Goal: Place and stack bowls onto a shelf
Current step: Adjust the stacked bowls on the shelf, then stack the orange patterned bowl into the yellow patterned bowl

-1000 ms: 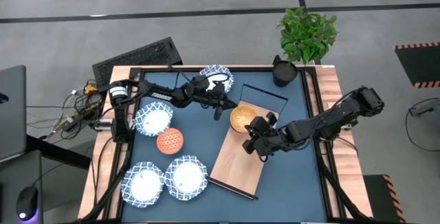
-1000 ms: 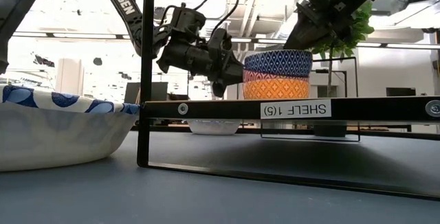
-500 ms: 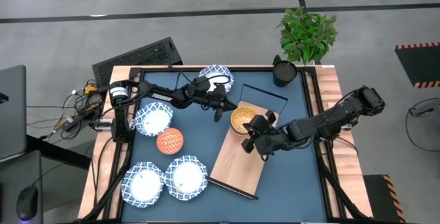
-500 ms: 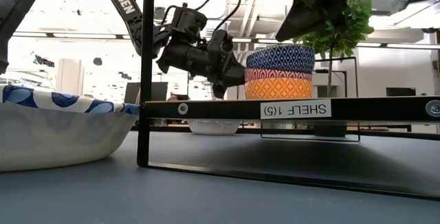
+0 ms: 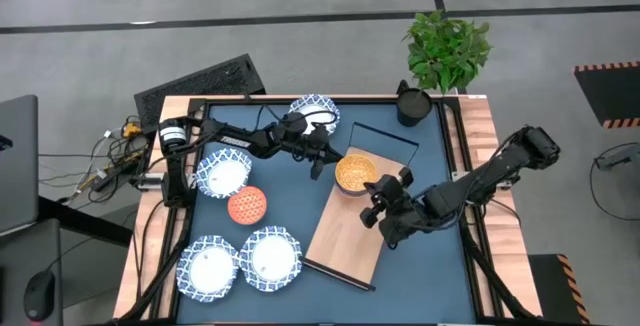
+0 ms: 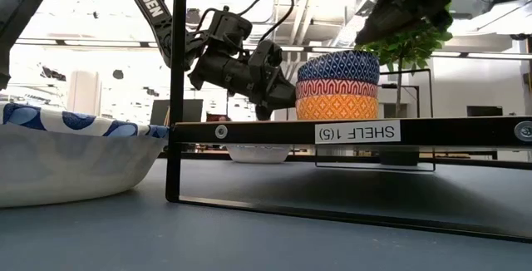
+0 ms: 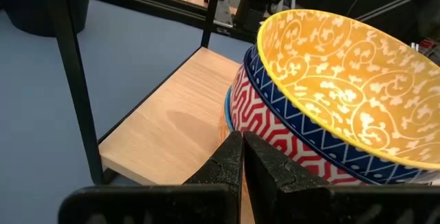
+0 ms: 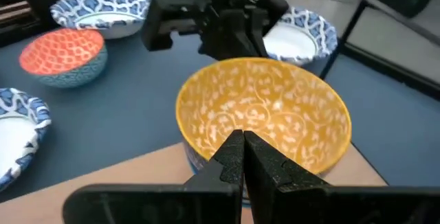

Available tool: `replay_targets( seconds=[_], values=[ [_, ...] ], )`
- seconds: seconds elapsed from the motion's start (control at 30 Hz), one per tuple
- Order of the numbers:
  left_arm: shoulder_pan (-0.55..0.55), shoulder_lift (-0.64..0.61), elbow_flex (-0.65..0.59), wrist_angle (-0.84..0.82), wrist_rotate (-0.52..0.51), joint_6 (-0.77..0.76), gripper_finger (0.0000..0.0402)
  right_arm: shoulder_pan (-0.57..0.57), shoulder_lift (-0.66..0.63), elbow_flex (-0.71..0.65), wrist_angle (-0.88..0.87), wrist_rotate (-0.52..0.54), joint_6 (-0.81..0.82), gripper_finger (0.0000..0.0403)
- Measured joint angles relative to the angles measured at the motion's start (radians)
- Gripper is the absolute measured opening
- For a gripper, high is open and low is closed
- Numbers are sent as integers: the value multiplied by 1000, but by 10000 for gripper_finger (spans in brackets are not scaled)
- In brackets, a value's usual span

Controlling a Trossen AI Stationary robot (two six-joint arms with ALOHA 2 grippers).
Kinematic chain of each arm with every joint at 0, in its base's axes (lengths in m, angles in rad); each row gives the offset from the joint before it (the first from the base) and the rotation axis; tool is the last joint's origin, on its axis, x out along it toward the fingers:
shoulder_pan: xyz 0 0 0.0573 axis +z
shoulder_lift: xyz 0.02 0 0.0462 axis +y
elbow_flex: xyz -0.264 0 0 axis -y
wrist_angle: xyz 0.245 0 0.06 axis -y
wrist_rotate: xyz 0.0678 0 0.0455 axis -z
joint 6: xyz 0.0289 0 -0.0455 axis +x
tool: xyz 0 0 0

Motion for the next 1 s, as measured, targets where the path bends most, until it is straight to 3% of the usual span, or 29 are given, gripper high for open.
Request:
replay_targets(
  seconds=[0.3, 0.73, 1.0],
  values=[
    [0, 0, 0, -4, 0, -5, 0, -10, 80, -7, -1, -1, 25, 30],
    [2, 0, 0, -10, -21, -32, 0, -10, 29, 58, -3, 16, -91, 28],
    [69, -94, 1, -219, -97, -63, 0, -10, 28, 92, -4, 18, -126, 34]
  ],
)
